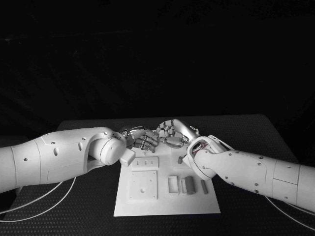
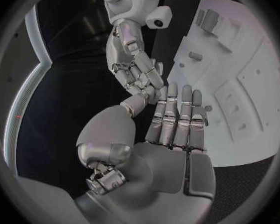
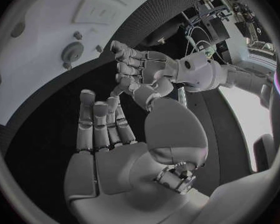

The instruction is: Assemble the parts on the task board

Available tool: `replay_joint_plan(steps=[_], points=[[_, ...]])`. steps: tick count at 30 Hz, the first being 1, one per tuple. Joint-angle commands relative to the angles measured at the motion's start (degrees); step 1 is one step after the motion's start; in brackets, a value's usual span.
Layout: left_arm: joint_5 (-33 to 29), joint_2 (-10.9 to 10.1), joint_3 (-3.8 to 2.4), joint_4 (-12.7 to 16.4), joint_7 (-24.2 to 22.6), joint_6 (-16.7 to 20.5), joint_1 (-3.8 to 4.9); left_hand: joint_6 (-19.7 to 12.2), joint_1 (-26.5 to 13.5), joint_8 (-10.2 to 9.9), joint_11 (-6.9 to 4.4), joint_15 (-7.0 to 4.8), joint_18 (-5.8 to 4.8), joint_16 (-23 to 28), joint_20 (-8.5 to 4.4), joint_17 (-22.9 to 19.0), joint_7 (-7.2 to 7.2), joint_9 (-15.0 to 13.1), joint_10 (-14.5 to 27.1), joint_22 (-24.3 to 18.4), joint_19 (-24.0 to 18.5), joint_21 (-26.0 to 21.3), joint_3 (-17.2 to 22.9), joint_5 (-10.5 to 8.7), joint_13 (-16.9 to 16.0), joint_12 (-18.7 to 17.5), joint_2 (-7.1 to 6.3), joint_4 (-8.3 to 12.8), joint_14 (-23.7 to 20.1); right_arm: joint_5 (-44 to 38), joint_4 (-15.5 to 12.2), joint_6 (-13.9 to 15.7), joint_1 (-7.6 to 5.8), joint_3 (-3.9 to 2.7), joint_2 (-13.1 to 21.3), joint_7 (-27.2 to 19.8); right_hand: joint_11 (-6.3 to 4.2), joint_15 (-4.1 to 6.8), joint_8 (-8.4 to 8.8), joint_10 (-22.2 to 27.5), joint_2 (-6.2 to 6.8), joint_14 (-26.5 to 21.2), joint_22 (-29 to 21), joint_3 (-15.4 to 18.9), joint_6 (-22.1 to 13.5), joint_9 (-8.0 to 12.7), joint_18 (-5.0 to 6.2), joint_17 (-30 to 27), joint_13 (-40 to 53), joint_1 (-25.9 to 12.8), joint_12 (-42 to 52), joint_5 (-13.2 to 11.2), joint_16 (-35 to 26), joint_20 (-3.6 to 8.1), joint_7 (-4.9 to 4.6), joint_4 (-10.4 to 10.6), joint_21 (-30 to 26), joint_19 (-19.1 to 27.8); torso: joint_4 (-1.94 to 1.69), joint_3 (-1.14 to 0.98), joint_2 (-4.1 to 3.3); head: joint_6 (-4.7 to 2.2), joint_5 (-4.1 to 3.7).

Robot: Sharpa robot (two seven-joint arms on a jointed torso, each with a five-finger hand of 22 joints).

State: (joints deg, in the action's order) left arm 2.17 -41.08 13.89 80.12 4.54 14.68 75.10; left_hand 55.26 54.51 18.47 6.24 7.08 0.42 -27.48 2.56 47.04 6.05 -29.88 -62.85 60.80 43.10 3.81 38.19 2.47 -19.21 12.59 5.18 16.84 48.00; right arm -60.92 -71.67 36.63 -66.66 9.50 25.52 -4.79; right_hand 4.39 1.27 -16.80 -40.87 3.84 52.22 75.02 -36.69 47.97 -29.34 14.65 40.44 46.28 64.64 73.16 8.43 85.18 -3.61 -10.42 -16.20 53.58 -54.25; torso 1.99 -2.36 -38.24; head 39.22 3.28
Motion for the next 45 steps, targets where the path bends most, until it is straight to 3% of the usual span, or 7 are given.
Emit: replay_joint_plan(steps=[1, 14, 24, 34, 39, 45], points=[[0.57, 0.14, -0.09, 0.31, -0.8, -1.59, 0.08, 0.38, 0.68, 0.19, -0.07, 0.08, -0.42, 0.11, -0.12, -0.06, -0.04, -0.08, 0.37, -0.09, -0.42, -0.03, 0.28, 0.37, -0.09, 0.23, -0.1, -0.04, -0.48, -0.06, -0.02, -0.26, 0.05, 0.0, -0.29, -0.85, -0.09, 0.4, -0.11, -0.23, -0.1, 0.06, 0.94, 0.33, 0.23, 0.0, 0.35, -0.08, -0.1, -0.29, 0.22, 0.01, 0.32, 0.16, 0.11, -0.01, 0.09, -0.37, -0.01, 0.02, -0.01, -0.01, -0.05], [0.57, 0.11, -0.09, 0.71, -1.01, -3.23, 0.08, 0.39, 0.65, 0.2, -0.05, 0.08, -0.42, 0.1, -0.02, -0.07, 0.0, -0.07, 0.36, -0.13, -0.58, -0.06, 0.21, 0.34, -0.15, 0.31, -0.19, -0.08, -0.55, -0.53, 0.36, -2.45, 0.07, 0.0, -0.5, -0.35, -0.38, 0.63, -0.8, -0.34, -0.63, 0.12, 0.92, 0.2, 1.23, -0.29, 0.35, -0.12, -0.21, -0.28, 0.15, 0.06, 0.32, 0.25, 0.55, -0.03, 0.1, -0.41, -0.02, 0.01, -0.01, 0.14, -0.06], [0.4, 0.1, -0.09, 0.6, -1.12, -5.05, 0.08, 0.2, 0.45, 0.11, 0.0, 0.16, -0.42, 0.11, 0.31, -0.08, 0.12, 0.01, 0.6, -0.3, -1.29, -0.17, -0.01, 0.34, -0.19, 0.33, -0.22, -0.09, -0.78, -1.03, 0.51, -3.81, 0.08, 0.0, -0.43, -0.67, -1.26, 1.45, -2.73, -1.24, -2.73, 0.68, 0.94, -0.07, 3.54, -1.71, 0.35, -0.15, -0.46, -0.61, 0.11, 0.06, 0.47, 0.45, 1.63, 0.17, 0.36, -0.93, 0.01, 0.0, 0.01, 0.19, -0.08], [-0.07, 0.15, -0.09, 0.55, -0.77, -5.92, 0.08, -0.44, -0.32, -0.23, 0.24, 0.54, -0.42, 0.32, 0.88, -0.23, 0.63, 0.22, 1.37, -0.64, -2.53, -0.15, -0.5, 0.34, -0.17, 0.18, -0.5, -0.16, -1.39, -1.05, 0.73, -3.79, 0.08, -0.01, -0.39, -1.0, -1.78, 1.99, -3.59, -2.27, -5.1, 1.43, 0.88, -0.46, 4.18, -2.74, 0.35, -0.14, -0.73, -1.26, -0.05, 0.08, 0.56, 0.77, 2.08, 0.36, 0.55, -1.52, -0.02, 0.01, 0.01, 0.27, -0.12], [-0.21, 0.12, -0.09, 0.4, -0.21, -5.26, 0.08, -2.58, -1.53, -1.36, 0.56, 0.72, -0.42, 0.3, 1.01, -0.3, 1.5, 0.74, 2.34, -0.81, -2.78, -0.04, -1.32, 0.35, -0.05, -0.16, -2.04, -0.3, -1.43, -1.09, 0.71, -4.02, 0.08, -0.01, -0.32, -1.22, -1.91, 2.13, -3.75, -2.55, -6.25, 1.63, 0.88, -0.7, 4.21, -3.05, 0.35, -0.13, -0.81, -1.49, -0.14, 0.09, 0.54, 0.89, 2.17, 0.17, 0.59, -1.65, -0.02, 0.01, 0.02, 0.27, -0.12], [-0.21, 0.06, -0.09, 0.27, 0.35, -5.05, 0.08, -5.99, -5.53, -2.98, 0.74, 0.96, -0.42, 0.36, 1.1, -0.51, 2.25, 1.49, 2.88, -1.03, -2.9, 0.0, -4.22, 0.37, -0.05, -0.18, -5.79, -0.81, -1.47, -1.16, 0.69, -4.34, 0.08, -0.01, -0.24, -1.53, -1.96, 2.18, -3.85, -2.66, -6.67, 1.72, 0.89, -0.78, 4.27, -3.21, 0.34, -0.11, -0.83, -1.63, -0.18, 0.09, 0.54, 0.94, 2.22, 0.03, 0.62, -1.7, -0.01, 0.01, 0.01, 0.29, -0.12]])
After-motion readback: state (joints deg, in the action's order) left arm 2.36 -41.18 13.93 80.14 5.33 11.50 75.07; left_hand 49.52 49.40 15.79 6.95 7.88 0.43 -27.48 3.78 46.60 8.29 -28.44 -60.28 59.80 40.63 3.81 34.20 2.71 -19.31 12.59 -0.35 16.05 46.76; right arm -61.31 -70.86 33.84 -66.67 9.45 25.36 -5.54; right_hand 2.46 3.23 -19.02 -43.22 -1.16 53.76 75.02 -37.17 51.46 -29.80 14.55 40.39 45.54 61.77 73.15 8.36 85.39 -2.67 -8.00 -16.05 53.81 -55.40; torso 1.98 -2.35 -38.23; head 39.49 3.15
